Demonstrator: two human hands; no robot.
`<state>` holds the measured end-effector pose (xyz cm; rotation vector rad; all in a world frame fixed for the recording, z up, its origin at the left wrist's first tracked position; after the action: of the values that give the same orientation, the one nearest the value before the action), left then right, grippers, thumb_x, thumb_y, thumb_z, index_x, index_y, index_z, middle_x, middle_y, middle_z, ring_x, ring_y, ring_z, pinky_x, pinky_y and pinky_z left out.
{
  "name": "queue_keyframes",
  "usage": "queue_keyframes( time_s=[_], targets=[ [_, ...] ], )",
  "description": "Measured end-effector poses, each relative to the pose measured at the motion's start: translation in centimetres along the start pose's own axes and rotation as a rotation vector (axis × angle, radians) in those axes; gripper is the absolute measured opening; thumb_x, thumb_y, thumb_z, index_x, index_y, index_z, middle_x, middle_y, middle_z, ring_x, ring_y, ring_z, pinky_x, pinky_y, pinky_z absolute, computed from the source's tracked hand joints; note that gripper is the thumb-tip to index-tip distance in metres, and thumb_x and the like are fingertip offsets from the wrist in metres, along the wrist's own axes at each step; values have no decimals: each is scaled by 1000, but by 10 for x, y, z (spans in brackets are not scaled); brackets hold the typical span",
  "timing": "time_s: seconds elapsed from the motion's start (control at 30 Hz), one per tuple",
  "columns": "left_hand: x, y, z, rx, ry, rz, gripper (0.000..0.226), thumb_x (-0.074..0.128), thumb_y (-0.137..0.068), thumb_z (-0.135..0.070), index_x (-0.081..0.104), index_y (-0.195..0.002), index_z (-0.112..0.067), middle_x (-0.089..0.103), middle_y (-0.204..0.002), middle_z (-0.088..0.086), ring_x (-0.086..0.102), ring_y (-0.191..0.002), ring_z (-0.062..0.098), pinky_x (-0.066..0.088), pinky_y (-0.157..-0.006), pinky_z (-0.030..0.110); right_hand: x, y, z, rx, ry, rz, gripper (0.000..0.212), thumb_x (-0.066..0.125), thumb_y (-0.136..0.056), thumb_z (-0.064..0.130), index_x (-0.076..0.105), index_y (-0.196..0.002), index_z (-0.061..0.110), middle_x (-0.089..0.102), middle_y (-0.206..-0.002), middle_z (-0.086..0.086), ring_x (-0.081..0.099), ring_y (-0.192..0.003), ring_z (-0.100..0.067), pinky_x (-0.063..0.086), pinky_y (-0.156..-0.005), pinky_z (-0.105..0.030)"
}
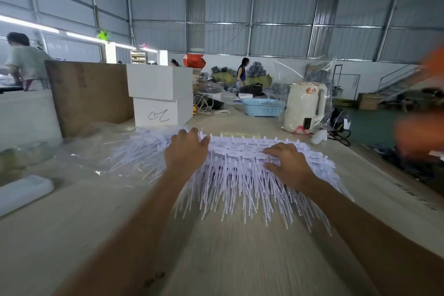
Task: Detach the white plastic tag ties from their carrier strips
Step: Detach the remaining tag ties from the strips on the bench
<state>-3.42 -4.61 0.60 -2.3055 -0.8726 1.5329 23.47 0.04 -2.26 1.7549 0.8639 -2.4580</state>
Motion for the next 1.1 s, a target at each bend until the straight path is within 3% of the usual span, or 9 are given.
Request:
queue_keyframes(
  time_s=[0.07, 0.17, 0.27, 0.37, 0.5, 0.67, 0.83, 0.93, 1.1],
  targets=[
    [-2, -2, -2, 66, 220, -18, 36, 52, -100, -43, 68, -97, -11, 66, -95, 12, 63, -87, 23, 50, -74, 34, -6, -3, 3, -16, 4, -52, 37, 67, -95, 28, 65, -132, 22, 59, -134, -6, 43, -127, -29, 36, -105, -40],
    [-3, -2, 4, -15, 890, 39, 27, 62, -98, -28, 69, -85, -6, 70, -68, 8, 63, -55, 12, 47, -54, 26, -23, -7, 6, -25, -69, -137, 32, 66, -95, 26, 67, -127, 20, 60, -128, -8, 47, -124, -29, 38, -104, -40],
    [3, 1, 13, -204, 1361, 139, 21, 63, -98, -24, 69, -97, -4, 74, -79, 15, 72, -66, 22, 57, -55, 29, -39, -9, 1, -34, -172, -176, 27, 61, -98, 37, 71, -116, 20, 68, -121, -3, 56, -119, -26, 40, -104, -45],
    [6, 2, 18, -295, 1548, 196, 26, 63, -97, -26, 67, -103, -1, 73, -79, 16, 72, -65, 22, 57, -55, 27, -44, -6, -11, 31, -286, -118, 28, 53, -101, 41, 73, -107, 23, 72, -112, 5, 63, -108, -21, 45, -100, -48],
    [11, 9, 20, -373, 1668, 210, 27, 63, -97, -25, 64, -105, 0, 68, -76, 15, 67, -58, 18, 57, -53, 25, -63, -4, -12, -3, -162, -216, 30, 54, -101, 38, 73, -98, 15, 68, -96, -1, 58, -88, -17, 46, -88, -38],
    [2, 11, 3, -373, 1911, 319, 23, 58, -100, -24, 59, -107, -1, 72, -77, 13, 71, -66, 17, 60, -68, 24, -90, -7, -3, -27, -114, -193, 27, 49, -103, 41, 56, -92, 17, 57, -81, 7, 56, -73, -15, 43, -72, -33],
    [5, 13, 11, -388, 1813, 370, 29, 57, -101, -23, 52, -123, -4, 71, -88, 15, 70, -71, 20, 60, -61, 23, -125, -11, 1, -50, -361, -156, 32, 60, -99, 35, 64, -82, 7, 60, -70, 6, 57, -61, -5, 43, -63, -23],
    [12, 14, 17, -397, 1629, 357, 24, 56, -101, -22, 52, -121, -8, 74, -91, 12, 71, -69, 20, 59, -60, 26, -144, -11, 3, -54, -562, -204, 36, 60, -99, 33, 65, -80, 3, 60, -70, -3, 55, -67, -21, 49, -69, -33],
    [-11, 3, 37, -303, 1199, 151, 22, 61, -99, -26, 58, -116, -14, 74, -102, 16, 74, -81, 28, 59, -65, 37, -114, 0, 7, -41, -499, -45, 33, 58, -101, 31, 65, -77, 9, 59, -67, 0, 54, -62, -16, 48, -63, -30]
  ],
)
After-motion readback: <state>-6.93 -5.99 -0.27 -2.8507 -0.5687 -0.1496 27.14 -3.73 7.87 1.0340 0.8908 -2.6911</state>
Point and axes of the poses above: each hand's wrist, its own y-axis away from the middle knuckle, its own x-axis out of the palm, z = x × y, the point moved 8 cm from there along -y, towards the middle knuckle
